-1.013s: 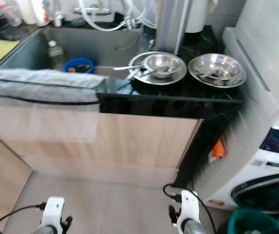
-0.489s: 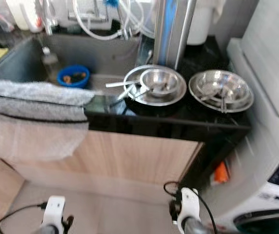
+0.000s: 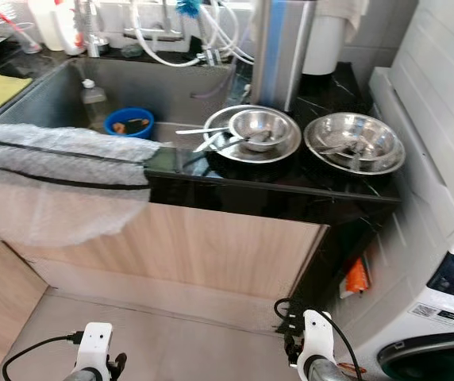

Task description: Kitchen organization

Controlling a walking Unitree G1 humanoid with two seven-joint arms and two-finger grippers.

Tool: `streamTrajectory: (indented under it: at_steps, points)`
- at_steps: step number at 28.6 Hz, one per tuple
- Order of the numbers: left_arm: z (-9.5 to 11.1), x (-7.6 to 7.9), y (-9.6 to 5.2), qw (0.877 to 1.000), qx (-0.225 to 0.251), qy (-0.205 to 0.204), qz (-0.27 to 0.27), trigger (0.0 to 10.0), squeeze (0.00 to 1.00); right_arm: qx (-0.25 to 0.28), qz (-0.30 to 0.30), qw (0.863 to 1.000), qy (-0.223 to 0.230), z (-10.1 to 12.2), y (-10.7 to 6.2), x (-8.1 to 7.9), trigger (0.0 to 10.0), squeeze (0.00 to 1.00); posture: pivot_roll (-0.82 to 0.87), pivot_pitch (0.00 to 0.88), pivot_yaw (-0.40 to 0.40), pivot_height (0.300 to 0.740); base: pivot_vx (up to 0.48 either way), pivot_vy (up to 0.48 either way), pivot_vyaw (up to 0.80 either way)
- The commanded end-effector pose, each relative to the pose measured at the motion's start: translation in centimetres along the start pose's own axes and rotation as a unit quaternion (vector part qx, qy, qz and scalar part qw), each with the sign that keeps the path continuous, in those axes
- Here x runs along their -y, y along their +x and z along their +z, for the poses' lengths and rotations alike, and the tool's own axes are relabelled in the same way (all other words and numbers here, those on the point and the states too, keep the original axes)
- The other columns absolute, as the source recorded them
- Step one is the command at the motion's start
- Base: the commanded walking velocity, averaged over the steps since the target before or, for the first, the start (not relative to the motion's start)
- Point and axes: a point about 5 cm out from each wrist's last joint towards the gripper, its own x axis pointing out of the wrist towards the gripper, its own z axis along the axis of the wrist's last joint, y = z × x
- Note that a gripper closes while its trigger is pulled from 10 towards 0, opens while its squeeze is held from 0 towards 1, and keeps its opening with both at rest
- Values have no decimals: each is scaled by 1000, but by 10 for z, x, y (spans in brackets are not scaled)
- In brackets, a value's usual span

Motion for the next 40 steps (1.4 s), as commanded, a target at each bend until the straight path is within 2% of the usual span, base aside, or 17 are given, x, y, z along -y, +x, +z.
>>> streamTrajectory:
  at_steps: [1,4,19,40]
  points:
    - [-7,-7,-2,1000,-16,4,6,10000,0,-8,4,1000,2,-5,0,-3,10000,0,28,113,-3,740,0,480,0]
    - [-8,-7,-2,1000,-16,7,6,10000,0,-9,4,1000,3,-5,0,-4,10000,0,29,113,-3,740,0,429,0]
    - [-2,-6,-1,1000,-5,18,4,10000,0,-9,4,1000,5,-6,0,-4,10000,0,30,116,1,740,0,0,0]
    - [-1,-7,-1,1000,-2,22,4,10000,0,-4,7,1000,8,-5,0,-5,10000,0,30,116,2,740,473,0,0]
